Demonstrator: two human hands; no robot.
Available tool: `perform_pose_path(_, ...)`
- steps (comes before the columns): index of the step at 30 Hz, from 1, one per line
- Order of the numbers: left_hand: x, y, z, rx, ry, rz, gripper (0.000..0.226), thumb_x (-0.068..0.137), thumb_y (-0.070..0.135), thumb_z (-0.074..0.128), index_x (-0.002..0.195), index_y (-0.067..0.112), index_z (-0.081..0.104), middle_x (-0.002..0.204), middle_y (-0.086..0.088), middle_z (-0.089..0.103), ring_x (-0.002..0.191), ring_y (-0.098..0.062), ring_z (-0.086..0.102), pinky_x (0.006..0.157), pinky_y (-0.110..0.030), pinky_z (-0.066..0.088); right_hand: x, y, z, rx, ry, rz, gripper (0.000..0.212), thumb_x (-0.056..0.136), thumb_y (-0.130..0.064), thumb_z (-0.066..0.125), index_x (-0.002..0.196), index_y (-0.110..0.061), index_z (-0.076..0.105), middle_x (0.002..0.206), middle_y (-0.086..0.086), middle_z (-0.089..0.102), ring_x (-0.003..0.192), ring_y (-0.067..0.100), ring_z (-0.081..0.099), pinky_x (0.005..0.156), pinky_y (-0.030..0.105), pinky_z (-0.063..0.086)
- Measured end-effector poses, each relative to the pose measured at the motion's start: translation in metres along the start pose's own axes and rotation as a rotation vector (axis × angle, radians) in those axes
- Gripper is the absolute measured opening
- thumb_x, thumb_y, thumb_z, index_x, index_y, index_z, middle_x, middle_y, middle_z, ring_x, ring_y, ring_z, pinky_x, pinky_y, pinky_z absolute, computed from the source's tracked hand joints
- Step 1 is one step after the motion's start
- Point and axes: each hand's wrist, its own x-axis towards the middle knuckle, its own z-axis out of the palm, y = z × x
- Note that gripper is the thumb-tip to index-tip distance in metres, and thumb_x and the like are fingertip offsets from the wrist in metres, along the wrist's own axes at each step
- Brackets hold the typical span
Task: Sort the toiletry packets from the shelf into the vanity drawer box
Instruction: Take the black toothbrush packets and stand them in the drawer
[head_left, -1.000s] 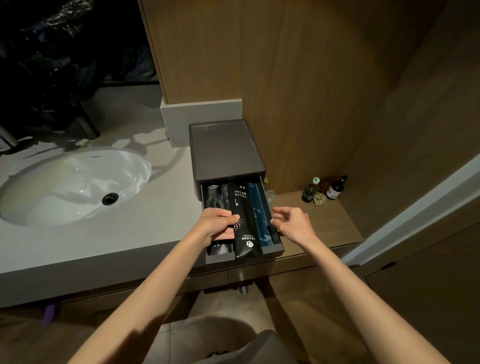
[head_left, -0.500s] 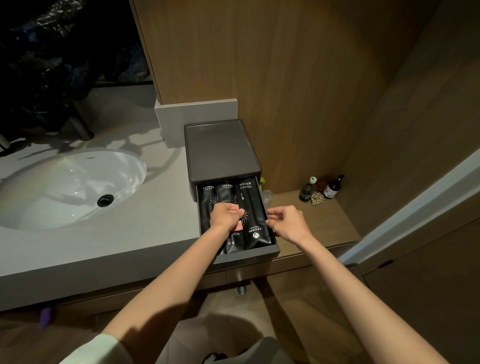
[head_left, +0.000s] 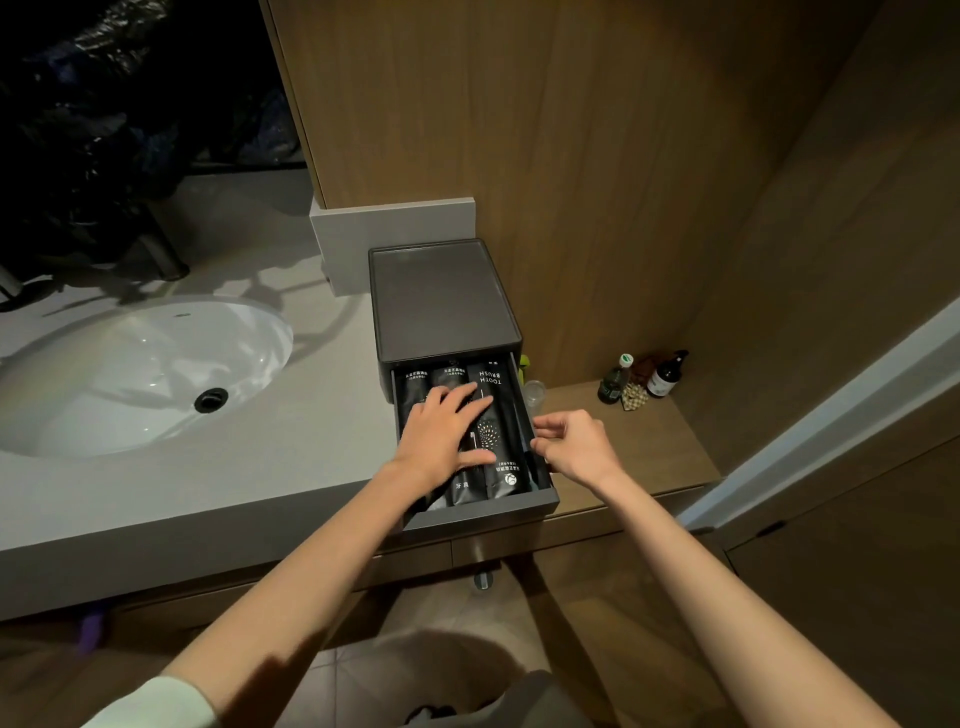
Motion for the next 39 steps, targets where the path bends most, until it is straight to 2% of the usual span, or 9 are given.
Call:
perform_pose_path(2,-0.003,-0.007,0.004,0.064,-0.171,0.042,0.092,0.076,0.069,0.05,0.151,0.033,0.01,0.161,0.004,0.004,0.147,-0.029,0.002,0.117,-0.054,0.011,-0.001,0.0,0.0,-0.002,-0.003,-0.005,0.036,0.085,-0.012,0.068,0.12,-0.009,0.065,0.116,0.008,0.07,0.111,0.017,0.064,0.103,0.034,0.047)
perform_pose_path(5,-0.003,-0.007,0.009,0.09,-0.218,0.027,0.097,0.076,0.072,0.048,0.151,0.035,-0.001,0.161,0.006,-0.004,0.147,-0.026,-0.012,0.116,-0.06,-0.001,0.0,0.0,0.0,-0.006,-0.013,-0.01,0.037,0.085,-0.011,0.067,0.122,-0.009,0.064,0.117,0.008,0.07,0.112,0.017,0.063,0.103,0.035,0.047)
perform_pose_path(11,0.001,0.004,0.013,0.13,-0.202,-0.033,0.104,0.074,0.074,0.049,0.151,0.031,-0.005,0.161,0.003,-0.005,0.147,-0.026,-0.012,0.114,-0.058,-0.006,0.001,0.0,0.0,-0.012,-0.005,-0.018,0.037,0.085,-0.009,0.066,0.122,-0.007,0.064,0.118,0.01,0.069,0.112,0.018,0.063,0.103,0.035,0.047)
perform_pose_path(19,0.003,0.012,0.01,0.147,-0.216,-0.081,0.106,0.072,0.076,0.05,0.151,0.031,-0.004,0.162,0.002,-0.002,0.147,-0.028,-0.011,0.113,-0.06,-0.004,0.001,0.002,0.004,-0.023,0.022,-0.056,0.032,0.085,-0.008,0.064,0.116,-0.009,0.068,0.115,0.007,0.071,0.111,0.017,0.064,0.103,0.03,0.045)
perform_pose_path(26,-0.002,0.019,-0.001,0.167,-0.24,-0.092,0.097,0.079,0.071,0.047,0.152,0.028,-0.002,0.161,0.0,0.003,0.148,-0.028,-0.006,0.114,-0.06,-0.001,-0.007,0.001,0.0,-0.001,-0.01,-0.064,0.036,0.087,-0.008,0.061,0.123,-0.011,0.064,0.119,0.008,0.069,0.114,0.018,0.062,0.105,0.029,0.042)
perform_pose_path(31,-0.027,0.02,-0.02,0.023,-0.038,-0.126,0.078,0.09,0.055,0.047,0.152,0.029,0.006,0.16,0.002,0.014,0.148,-0.025,0.001,0.118,-0.054,0.008,-0.021,-0.004,-0.01,-0.016,-0.009,-0.153,0.045,0.089,-0.009,0.061,0.133,-0.016,0.055,0.124,0.005,0.065,0.116,0.017,0.06,0.105,0.031,0.042)
perform_pose_path(33,-0.045,0.017,-0.034,-0.045,0.1,-0.143,0.072,0.092,0.048,0.048,0.151,0.029,0.012,0.157,0.001,0.024,0.147,-0.025,0.013,0.117,-0.049,0.016,-0.03,-0.01,-0.015,-0.04,0.027,-0.224,0.046,0.09,-0.013,0.061,0.135,-0.021,0.052,0.127,0.001,0.063,0.105,0.017,0.064,0.096,0.032,0.05)
perform_pose_path(36,-0.083,0.008,-0.059,-0.18,0.286,-0.189,0.061,0.094,0.04,0.051,0.149,0.028,0.027,0.146,0.001,0.045,0.136,-0.022,0.039,0.106,-0.039,0.037,-0.049,-0.025,-0.02,0.017,0.044,-0.31,0.044,0.091,-0.017,0.061,0.134,-0.023,0.053,0.125,-0.004,0.063,0.088,0.004,0.06,0.073,0.009,0.046)
perform_pose_path(39,-0.131,-0.009,-0.079,-0.345,0.427,-0.274,0.051,0.093,0.035,0.053,0.142,0.029,0.04,0.134,0.005,0.056,0.125,-0.014,0.049,0.096,-0.034,0.043,-0.073,-0.046,-0.015,0.117,0.038,-0.377,0.04,0.091,-0.017,0.061,0.13,-0.025,0.057,0.119,-0.007,0.065,0.095,-0.002,0.06,0.078,0.009,0.047)
